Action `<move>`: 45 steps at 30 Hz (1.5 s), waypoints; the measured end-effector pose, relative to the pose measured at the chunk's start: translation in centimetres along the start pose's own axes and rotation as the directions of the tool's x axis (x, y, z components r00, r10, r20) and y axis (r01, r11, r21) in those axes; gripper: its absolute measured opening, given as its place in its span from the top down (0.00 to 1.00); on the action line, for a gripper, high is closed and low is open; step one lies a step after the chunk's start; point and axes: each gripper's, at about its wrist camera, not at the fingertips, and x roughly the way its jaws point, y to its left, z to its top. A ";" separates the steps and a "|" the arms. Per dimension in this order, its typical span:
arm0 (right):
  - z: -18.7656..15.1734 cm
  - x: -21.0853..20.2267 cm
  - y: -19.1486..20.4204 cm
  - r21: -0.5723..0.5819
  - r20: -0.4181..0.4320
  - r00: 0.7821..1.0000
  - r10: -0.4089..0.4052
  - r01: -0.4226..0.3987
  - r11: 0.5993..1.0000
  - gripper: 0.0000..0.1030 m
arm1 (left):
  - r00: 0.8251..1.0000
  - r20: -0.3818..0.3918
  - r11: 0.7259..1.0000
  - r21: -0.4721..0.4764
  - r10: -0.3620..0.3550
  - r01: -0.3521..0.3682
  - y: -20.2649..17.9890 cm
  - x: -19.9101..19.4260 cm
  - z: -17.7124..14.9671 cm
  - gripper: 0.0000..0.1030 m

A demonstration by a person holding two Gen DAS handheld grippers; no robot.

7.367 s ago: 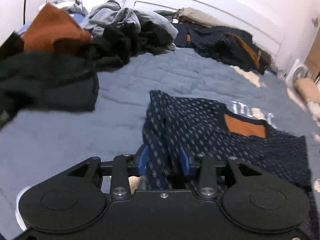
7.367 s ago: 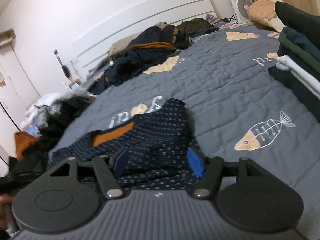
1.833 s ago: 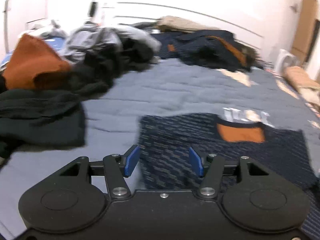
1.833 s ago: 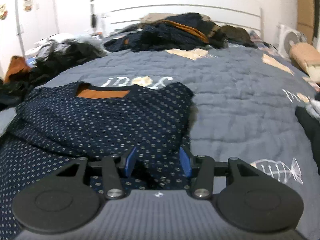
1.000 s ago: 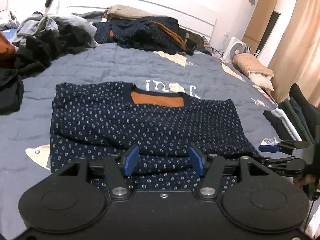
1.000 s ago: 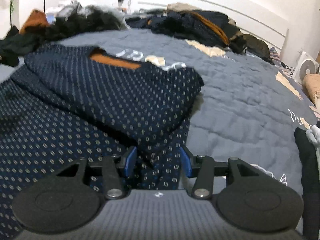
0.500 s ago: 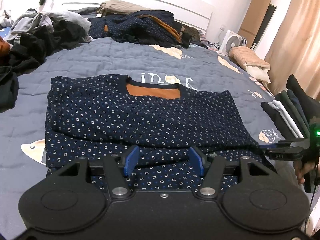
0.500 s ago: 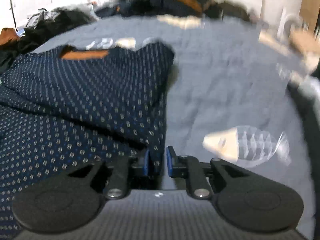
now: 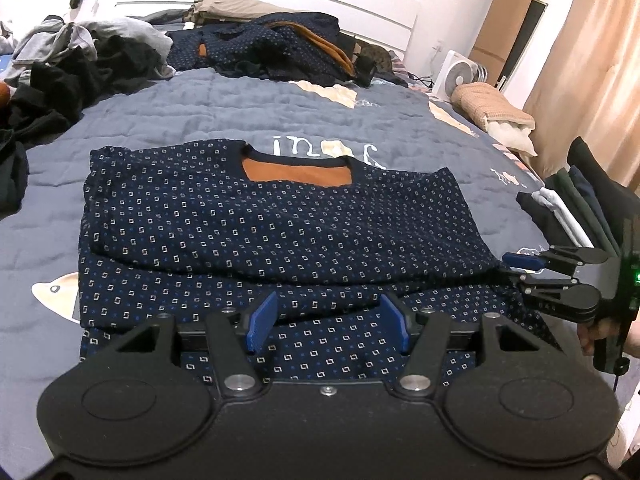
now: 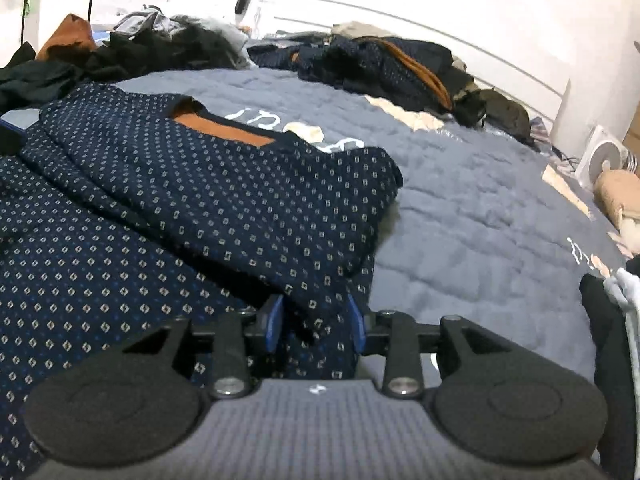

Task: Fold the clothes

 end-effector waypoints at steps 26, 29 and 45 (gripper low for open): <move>1.1 -1.8 -5.5 0.324 0.003 1.000 0.002 -0.003 0.946 0.60 | 0.994 0.046 0.985 -0.146 0.100 -0.092 5.5 -0.4 1.6 0.45; 0.9 -1.5 -5.9 0.365 0.011 1.000 -0.014 0.009 0.931 0.60 | 0.996 0.026 0.961 -0.266 0.081 -0.071 8.2 0.0 1.7 0.47; 5.4 3.2 -7.6 0.408 0.051 0.999 0.002 -0.023 0.913 0.54 | 0.998 0.006 0.902 -0.429 0.060 -0.052 12.6 2.4 1.2 0.46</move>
